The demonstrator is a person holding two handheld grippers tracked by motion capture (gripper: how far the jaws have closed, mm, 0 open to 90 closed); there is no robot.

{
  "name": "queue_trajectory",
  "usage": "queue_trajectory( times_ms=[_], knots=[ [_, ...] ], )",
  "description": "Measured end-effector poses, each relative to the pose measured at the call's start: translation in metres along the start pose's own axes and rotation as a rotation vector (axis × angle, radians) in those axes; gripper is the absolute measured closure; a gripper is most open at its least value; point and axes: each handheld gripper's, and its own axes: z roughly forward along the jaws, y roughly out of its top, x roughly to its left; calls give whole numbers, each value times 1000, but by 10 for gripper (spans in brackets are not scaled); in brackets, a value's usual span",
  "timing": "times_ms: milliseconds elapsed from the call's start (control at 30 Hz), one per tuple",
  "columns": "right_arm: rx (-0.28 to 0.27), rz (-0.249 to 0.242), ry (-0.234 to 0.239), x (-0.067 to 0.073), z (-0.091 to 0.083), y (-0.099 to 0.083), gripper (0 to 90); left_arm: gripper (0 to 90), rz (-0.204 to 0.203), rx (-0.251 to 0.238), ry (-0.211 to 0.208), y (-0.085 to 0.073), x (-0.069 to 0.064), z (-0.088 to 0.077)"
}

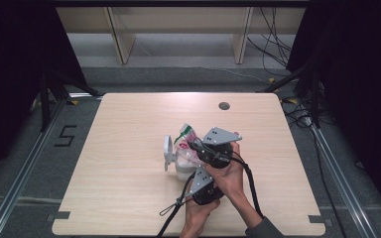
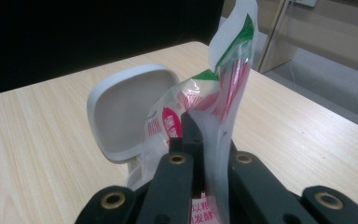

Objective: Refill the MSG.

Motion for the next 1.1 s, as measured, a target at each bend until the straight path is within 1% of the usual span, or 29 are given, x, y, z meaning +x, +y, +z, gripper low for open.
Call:
queue_trajectory(
  times_ms=[33,67,100,133,167,200,233,267,300,400,433,467,500,533,600,633,667,700,733,767,800,833,867,900,933,1000,1033,1100],
  knots=[
    [-5,-17,-4,-1,-1,1,900,762,0,-1,1,0,0,0],
    [-10,2,4,0,-1,1,900,763,-2,-4,-1,0,0,0],
    [-8,1,6,0,-2,1,900,763,-3,-2,-5,1,0,0],
    [-1,-6,0,0,0,0,900,762,-2,1,-3,0,0,1],
    [-6,-12,-11,-1,1,-1,900,762,-2,1,-3,0,0,1],
    [-9,2,-18,-1,1,-1,900,762,-3,1,-3,0,1,1],
    [-2,-8,-8,-2,0,-1,900,762,-2,-1,-3,0,1,0],
    [-14,2,-13,-1,-1,0,900,763,-3,-5,-2,0,1,1],
    [-21,-9,-9,0,-1,1,900,763,-8,-10,-3,0,1,1],
    [1,-21,-6,-1,2,-1,900,762,-7,3,2,0,1,1],
    [-6,-31,-10,-2,2,-1,900,762,-8,-7,-7,-1,1,2],
    [-8,-14,-6,-1,1,-1,900,763,-8,-8,-5,-1,1,2],
    [-6,-13,-4,-1,0,0,900,763,-7,-7,-3,-1,1,2],
    [-22,-10,-11,0,-1,1,900,763,-8,-8,-3,-1,1,1],
    [-26,-24,-11,-1,-4,3,900,763,-4,-15,-5,1,1,0],
    [-31,-12,-10,0,-4,3,900,763,-2,-15,-6,1,1,0],
    [-25,-8,-10,1,-4,3,900,763,-3,-11,-3,1,1,0],
    [-28,-15,-9,1,-2,3,900,762,-4,-9,-1,1,1,0],
    [-13,-16,0,1,-2,2,900,762,-9,-11,-4,0,1,0],
    [-13,-19,-9,1,1,1,900,762,-11,-10,-5,0,1,1],
    [0,-14,-7,0,1,-1,900,762,-10,-6,0,-1,0,1],
    [-9,-3,-8,0,2,-1,900,762,-8,-7,-2,-1,1,1],
    [-10,-16,-8,0,1,0,900,762,-7,-8,-4,-1,1,1],
    [-4,-11,-4,0,-2,1,900,763,-6,-11,-2,-1,1,1],
    [-13,-25,-11,0,-3,2,900,763,-8,-16,-4,0,1,0],
    [-16,-23,-8,1,-1,2,900,762,-9,-16,-9,1,0,0],
    [-4,-27,-6,1,1,0,900,762,-3,-5,-1,0,0,0],
    [14,-22,9,-1,2,-1,900,762,-8,-11,-7,-2,1,1]
  ],
)
